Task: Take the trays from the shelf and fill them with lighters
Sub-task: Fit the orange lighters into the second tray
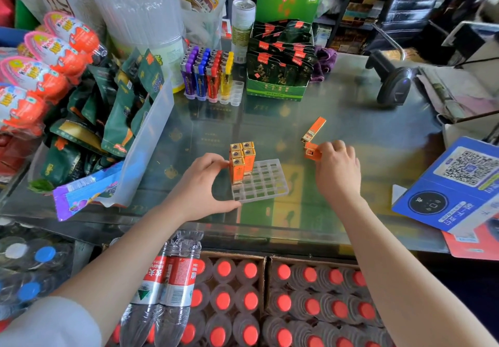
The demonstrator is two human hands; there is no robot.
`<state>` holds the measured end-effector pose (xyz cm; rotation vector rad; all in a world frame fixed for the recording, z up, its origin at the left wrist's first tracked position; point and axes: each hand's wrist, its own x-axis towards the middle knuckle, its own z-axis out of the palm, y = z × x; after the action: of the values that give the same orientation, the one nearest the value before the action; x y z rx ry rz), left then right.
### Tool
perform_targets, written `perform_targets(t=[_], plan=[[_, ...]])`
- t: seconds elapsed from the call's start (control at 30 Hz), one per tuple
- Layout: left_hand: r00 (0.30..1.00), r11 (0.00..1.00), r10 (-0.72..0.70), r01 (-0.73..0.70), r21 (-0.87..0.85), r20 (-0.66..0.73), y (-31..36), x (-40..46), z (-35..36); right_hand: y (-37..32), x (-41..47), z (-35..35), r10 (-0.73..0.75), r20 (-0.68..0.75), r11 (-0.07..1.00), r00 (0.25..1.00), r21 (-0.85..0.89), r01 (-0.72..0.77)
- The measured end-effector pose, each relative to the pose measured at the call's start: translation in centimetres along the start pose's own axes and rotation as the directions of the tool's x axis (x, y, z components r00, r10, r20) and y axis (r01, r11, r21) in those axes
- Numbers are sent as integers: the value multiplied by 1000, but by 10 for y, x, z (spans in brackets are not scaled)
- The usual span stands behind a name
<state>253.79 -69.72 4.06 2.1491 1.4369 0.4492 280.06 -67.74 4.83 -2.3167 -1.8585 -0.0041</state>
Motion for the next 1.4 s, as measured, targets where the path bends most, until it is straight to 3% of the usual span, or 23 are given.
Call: perform_targets(t=[0.1, 0.17, 0.3, 0.43, 0.6, 0.63, 0.77, 0.9, 1.13, 1.3, 1.4], plan=[[1000, 1000, 4, -4, -14, 10, 0, 0, 2, 0, 0, 2, -128, 22, 989, 991, 79, 126], [1000, 1000, 0, 0, -13, 7, -2, -1, 3, -2, -4, 0, -233, 4, 944, 973, 240, 225], [1000, 1000, 10, -10, -16, -15, -2, -1, 5, -14, -22, -15, -324, -67, 739, 944, 605, 297], [999, 1000, 22, -22, 5, -31, -2, 0, 5, -31, -38, -31, -392, -42, 489, 919, 836, 247], [999, 1000, 25, -24, 11, -37, -3, -1, 6, -44, -40, -34, -319, 36, 266, 947, 963, 53], [999, 1000, 25, -24, 13, -39, -4, -1, 6, -46, -40, -33, -310, 58, 273, 949, 962, 31], [999, 1000, 25, -25, 17, -43, -7, 0, 7, -56, -43, -24, -274, 154, 466, 950, 885, -9], [999, 1000, 25, -25, 12, -29, -7, -1, 6, -68, -44, -21, -178, 156, 457, 971, 888, -59], [999, 999, 34, -33, 30, -31, -6, -1, 6, -73, -47, -22, -144, 174, 467, 974, 880, -88], [1000, 999, 23, -23, 34, -14, -4, -1, 5, -73, -46, -28, -168, 173, 555, 970, 830, -52], [1000, 999, 18, -18, 40, -5, -3, -1, 4, -73, -43, -29, -191, 122, 674, 974, 738, 40]])
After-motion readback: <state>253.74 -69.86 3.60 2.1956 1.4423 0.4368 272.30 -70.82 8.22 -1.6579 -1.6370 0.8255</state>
